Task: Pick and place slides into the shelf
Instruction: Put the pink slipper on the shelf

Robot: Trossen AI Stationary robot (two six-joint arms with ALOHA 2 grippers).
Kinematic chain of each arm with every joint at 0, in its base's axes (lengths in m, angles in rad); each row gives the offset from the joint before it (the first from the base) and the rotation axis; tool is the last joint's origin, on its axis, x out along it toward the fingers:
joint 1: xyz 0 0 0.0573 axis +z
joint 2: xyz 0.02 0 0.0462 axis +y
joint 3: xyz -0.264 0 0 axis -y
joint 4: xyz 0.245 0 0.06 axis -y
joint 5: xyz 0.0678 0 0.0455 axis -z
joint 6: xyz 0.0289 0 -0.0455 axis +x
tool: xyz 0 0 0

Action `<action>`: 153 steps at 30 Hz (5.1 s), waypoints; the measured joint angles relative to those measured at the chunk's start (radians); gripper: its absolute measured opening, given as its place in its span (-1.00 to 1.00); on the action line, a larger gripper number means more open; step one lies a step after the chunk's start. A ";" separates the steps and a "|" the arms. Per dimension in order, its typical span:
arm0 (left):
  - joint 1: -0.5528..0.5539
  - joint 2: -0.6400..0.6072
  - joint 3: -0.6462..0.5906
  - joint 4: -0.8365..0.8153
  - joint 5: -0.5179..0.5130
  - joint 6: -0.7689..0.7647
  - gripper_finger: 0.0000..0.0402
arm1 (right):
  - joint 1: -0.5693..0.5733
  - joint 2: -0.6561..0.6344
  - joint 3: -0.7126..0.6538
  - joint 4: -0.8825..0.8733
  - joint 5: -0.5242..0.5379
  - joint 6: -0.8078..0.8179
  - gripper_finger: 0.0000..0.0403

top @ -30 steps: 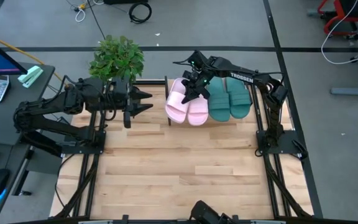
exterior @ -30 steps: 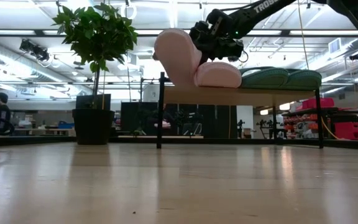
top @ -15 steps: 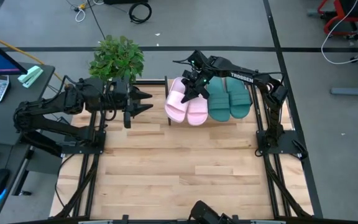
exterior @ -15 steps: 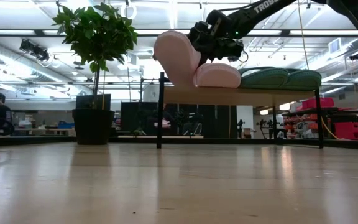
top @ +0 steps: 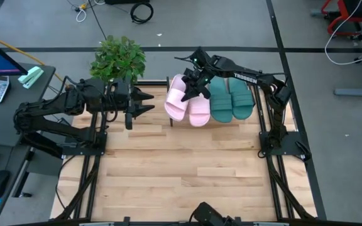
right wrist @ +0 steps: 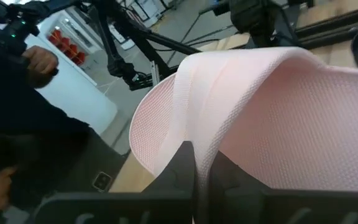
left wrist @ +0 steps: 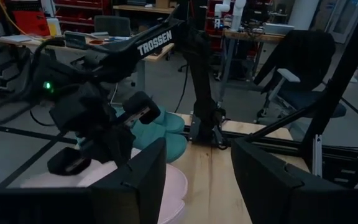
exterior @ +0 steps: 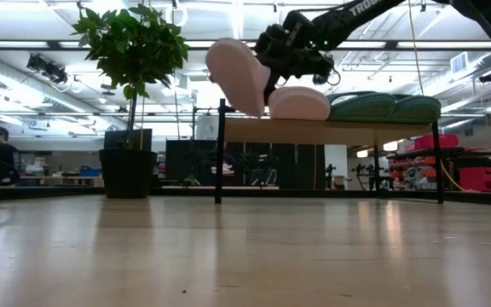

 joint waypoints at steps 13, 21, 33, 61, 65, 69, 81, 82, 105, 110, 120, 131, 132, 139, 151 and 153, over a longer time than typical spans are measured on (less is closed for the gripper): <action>0.044 0.000 0.000 -0.009 0.000 0.002 -0.11 | -0.014 -0.060 0.391 0.007 0.515 0.024 -0.96; 0.044 0.000 0.000 -0.015 0.000 0.029 -0.11 | -0.020 -0.187 0.447 -0.107 1.167 0.060 -0.96; 0.120 0.001 0.000 -0.018 -0.001 0.041 -0.14 | 0.037 -0.335 0.415 -0.178 1.341 0.309 -0.96; 0.199 0.002 0.000 -0.038 -0.001 0.054 -0.12 | 0.300 -0.544 -0.157 0.326 1.324 0.850 -0.96; 0.199 0.002 0.000 -0.038 -0.001 0.061 -0.14 | 0.377 -0.621 -0.304 0.373 1.400 0.953 -0.96; 0.199 0.002 0.000 -0.037 -0.001 0.063 -0.14 | 0.450 -0.687 -0.395 0.433 1.530 1.041 -0.96; 0.199 0.002 0.000 -0.030 -0.001 0.052 -0.14 | 0.549 -0.671 -0.568 0.844 1.784 1.343 -0.96; 0.199 0.002 0.000 -0.029 -0.001 0.049 -0.14 | 0.547 -0.659 -0.577 0.897 1.782 1.371 -0.96; 0.163 0.044 0.000 -0.038 0.000 -0.005 -0.12 | 0.577 -0.602 -0.594 1.072 1.845 1.462 -0.96; 0.159 0.042 0.000 -0.037 -0.002 0.004 -0.14 | 0.685 -0.653 -0.594 0.926 1.911 1.474 -0.96; 0.160 0.042 0.000 -0.032 -0.001 0.020 -0.13 | 0.956 -0.748 -0.594 0.504 2.095 1.700 -0.96; 0.102 0.044 0.000 -0.036 -0.001 -0.059 -0.14 | 1.279 -0.640 -0.594 0.275 2.253 1.993 -0.96; 0.091 0.050 0.000 -0.033 -0.001 -0.068 -0.14 | 1.307 -0.619 -0.594 0.275 2.279 2.023 -0.96; -0.017 0.068 0.001 -0.059 -0.002 -0.151 -0.14 | 1.457 -0.474 -0.585 0.282 2.437 2.224 -0.96; -0.237 0.108 -0.001 -0.112 -0.064 -0.186 -0.14 | 1.477 -0.260 -0.417 0.276 2.354 2.305 -0.96; -0.259 0.108 0.001 -0.107 -0.085 -0.177 -0.14 | 1.457 -0.233 -0.363 0.211 2.300 2.301 -0.96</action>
